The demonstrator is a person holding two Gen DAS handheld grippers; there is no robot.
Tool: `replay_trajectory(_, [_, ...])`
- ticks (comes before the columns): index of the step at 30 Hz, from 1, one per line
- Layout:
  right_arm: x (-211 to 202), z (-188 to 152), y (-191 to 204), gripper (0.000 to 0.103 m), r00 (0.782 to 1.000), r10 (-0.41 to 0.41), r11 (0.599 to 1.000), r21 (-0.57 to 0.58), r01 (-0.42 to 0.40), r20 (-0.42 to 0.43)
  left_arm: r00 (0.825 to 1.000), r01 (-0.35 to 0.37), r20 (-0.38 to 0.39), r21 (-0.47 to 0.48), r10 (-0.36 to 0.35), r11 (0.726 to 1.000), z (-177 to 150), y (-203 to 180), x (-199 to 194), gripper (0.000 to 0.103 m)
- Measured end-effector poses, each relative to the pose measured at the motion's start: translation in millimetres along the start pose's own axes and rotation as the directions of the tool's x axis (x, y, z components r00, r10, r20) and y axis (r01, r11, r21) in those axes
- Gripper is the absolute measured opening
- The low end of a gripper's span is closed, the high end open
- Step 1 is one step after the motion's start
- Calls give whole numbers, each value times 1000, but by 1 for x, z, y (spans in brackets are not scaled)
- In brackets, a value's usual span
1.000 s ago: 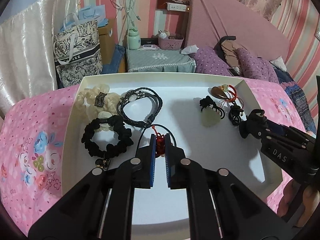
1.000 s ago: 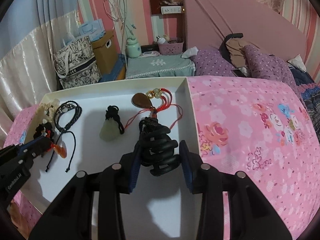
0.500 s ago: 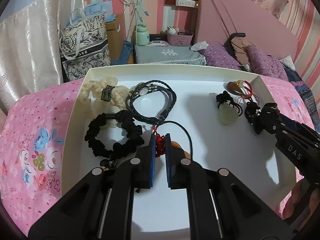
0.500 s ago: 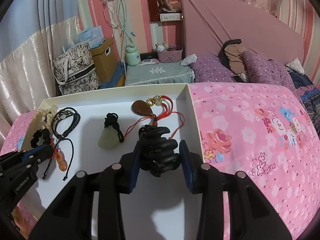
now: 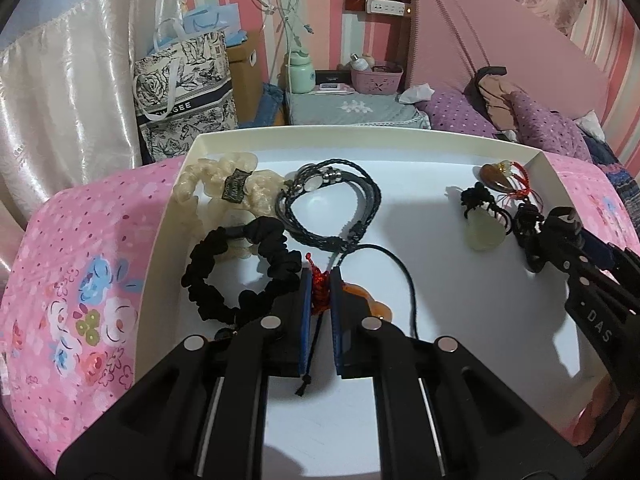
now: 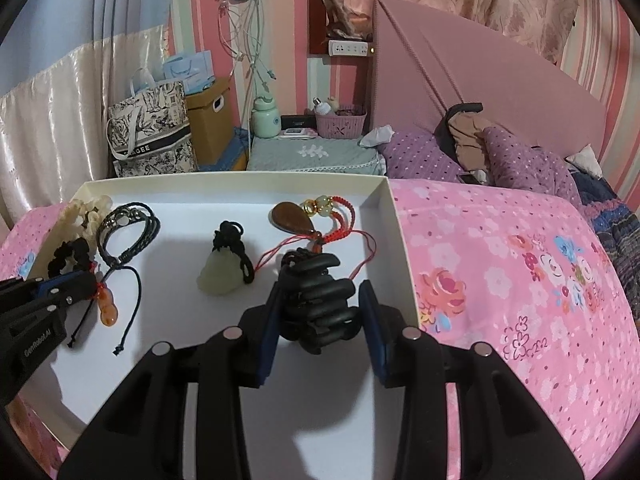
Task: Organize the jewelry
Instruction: 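Carry the gourd pendant into the tray with the left gripper while the right places the claw clip, then withdraw both open grippers toward the wooden bead bracelet and the wristwatch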
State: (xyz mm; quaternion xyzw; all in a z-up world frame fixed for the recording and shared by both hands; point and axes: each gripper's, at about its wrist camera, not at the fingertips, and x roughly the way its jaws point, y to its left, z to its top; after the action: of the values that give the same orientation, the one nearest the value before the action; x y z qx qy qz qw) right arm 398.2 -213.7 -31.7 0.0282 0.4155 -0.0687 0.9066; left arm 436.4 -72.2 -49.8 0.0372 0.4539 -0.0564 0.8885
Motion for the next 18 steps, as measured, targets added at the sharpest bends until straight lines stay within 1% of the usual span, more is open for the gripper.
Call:
replay_trajectory(2, [2,-2,0,38,1000,-8,1000,-6,8,-8,1000,-9,2,-1,9,1000,0,2,1,7])
replay_trajectory(8, [5,-2,-4,39,999,25,999,22,-24,-33,1000,-18,-4,3,18,1000,-1,3,5,8])
replay_trajectory(9, [5,-3,-3,39,999,25,1000,20,-24,-35,1000,-16,-3,2,16,1000,-2,3,5,9])
replay_trajectory(11, [6,-3,-2,39,999,21,1000,12,-21,-41,1000,-9,-1,-1,9,1000,-2,3,4,17])
replay_trajectory(13, [5,-4,-2,49,999,15,1000,9,-15,-45,1000,-8,11,-4,8,1000,-3,4,1,33])
replay_trajectory(14, [3,-4,-2,61,999,16,1000,9,-16,-34,1000,-3,20,-2,3,1000,-4,4,-2,36])
replay_trajectory(15, [0,-3,-2,72,1000,14,1000,8,-14,-23,1000,4,31,1,-4,1000,-4,3,-5,41])
replay_trajectory(16, [-4,-3,-2,76,1000,6,1000,1,-6,-6,999,13,48,6,-13,1000,-5,2,-10,49])
replay_trajectory(17, [-7,-3,-1,78,1000,-1,1000,-10,1,9,998,16,59,10,-16,1000,-6,1,-13,54])
replay_trajectory(18, [-10,-2,1,78,1000,-6,1000,-19,6,14,997,16,72,13,-17,1000,-7,-1,-17,64])
